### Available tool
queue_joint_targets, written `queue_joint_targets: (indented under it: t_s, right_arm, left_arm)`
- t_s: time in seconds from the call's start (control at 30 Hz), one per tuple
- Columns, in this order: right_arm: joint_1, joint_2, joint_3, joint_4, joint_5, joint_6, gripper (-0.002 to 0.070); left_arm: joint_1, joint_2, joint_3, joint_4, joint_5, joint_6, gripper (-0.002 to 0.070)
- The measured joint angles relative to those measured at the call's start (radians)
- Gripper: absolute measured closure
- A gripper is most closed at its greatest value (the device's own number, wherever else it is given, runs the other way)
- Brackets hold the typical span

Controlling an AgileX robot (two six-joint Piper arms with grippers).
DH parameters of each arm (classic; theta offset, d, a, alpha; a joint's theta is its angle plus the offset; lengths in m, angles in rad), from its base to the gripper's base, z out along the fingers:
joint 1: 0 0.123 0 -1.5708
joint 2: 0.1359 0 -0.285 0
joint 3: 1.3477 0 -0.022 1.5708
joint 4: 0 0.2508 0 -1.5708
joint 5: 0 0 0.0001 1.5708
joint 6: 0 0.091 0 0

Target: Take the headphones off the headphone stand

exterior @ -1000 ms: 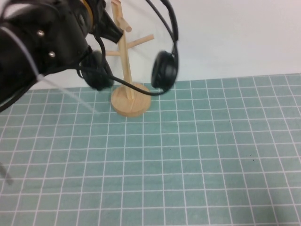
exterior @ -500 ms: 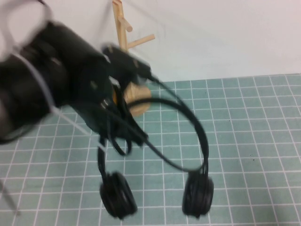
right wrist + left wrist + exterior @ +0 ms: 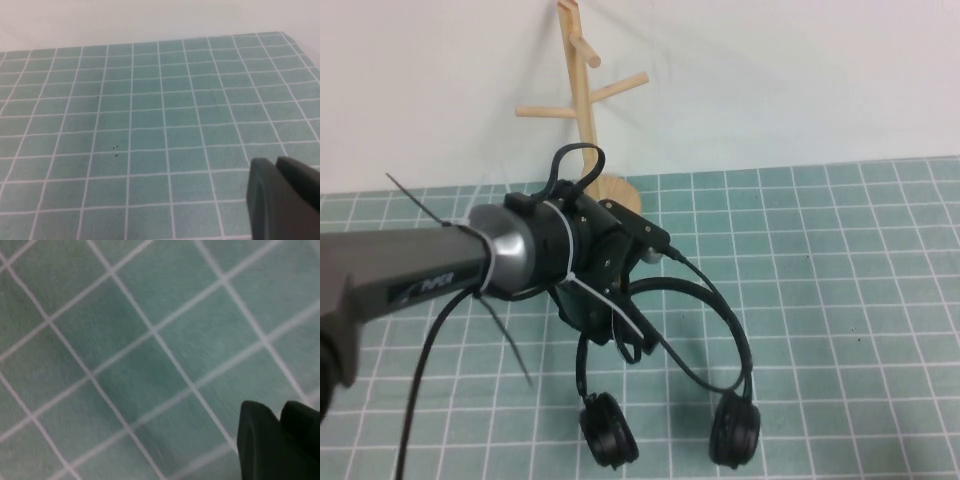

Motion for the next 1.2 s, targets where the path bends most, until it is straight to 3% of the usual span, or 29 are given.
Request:
queue_joint_targets:
  t_s: [0.23, 0.33, 0.5, 0.67, 0.77, 0.93, 1.03, 1.2]
  right_arm:
    - [0.000, 0.000, 0.000, 0.000, 0.000, 0.000, 0.0682]
    - [0.000, 0.000, 0.000, 0.000, 0.000, 0.000, 0.0682]
    - [0.000, 0.000, 0.000, 0.000, 0.000, 0.000, 0.0682]
    - [0.000, 0.000, 0.000, 0.000, 0.000, 0.000, 0.0682]
    - [0.000, 0.000, 0.000, 0.000, 0.000, 0.000, 0.0682]
    - [0.000, 0.000, 0.000, 0.000, 0.000, 0.000, 0.0682]
    - [0.000, 0.000, 0.000, 0.000, 0.000, 0.000, 0.0682]
    - [0.000, 0.000, 0.000, 0.000, 0.000, 0.000, 0.0682]
  left_arm:
    - [0.020, 0.057, -0.040, 0.021, -0.054, 0.000, 0.0616]
    - [0.020, 0.057, -0.044, 0.038, -0.064, 0.002, 0.0518]
    - [0.020, 0.057, -0.044, 0.051, -0.067, 0.002, 0.0277]
    - [-0.002, -0.004, -0.019, 0.059, -0.063, -0.001, 0.0230]
    - [-0.041, -0.138, 0.043, 0.063, -0.055, -0.061, 0.0306]
    - [-0.087, -0.436, 0.189, 0.066, -0.020, -0.120, 0.0600]
    - [-0.085, -0.582, 0.279, 0.067, -0.012, -0.164, 0.0655]
    - [-0.085, -0.767, 0.397, 0.070, -0.003, -0.218, 0.0675]
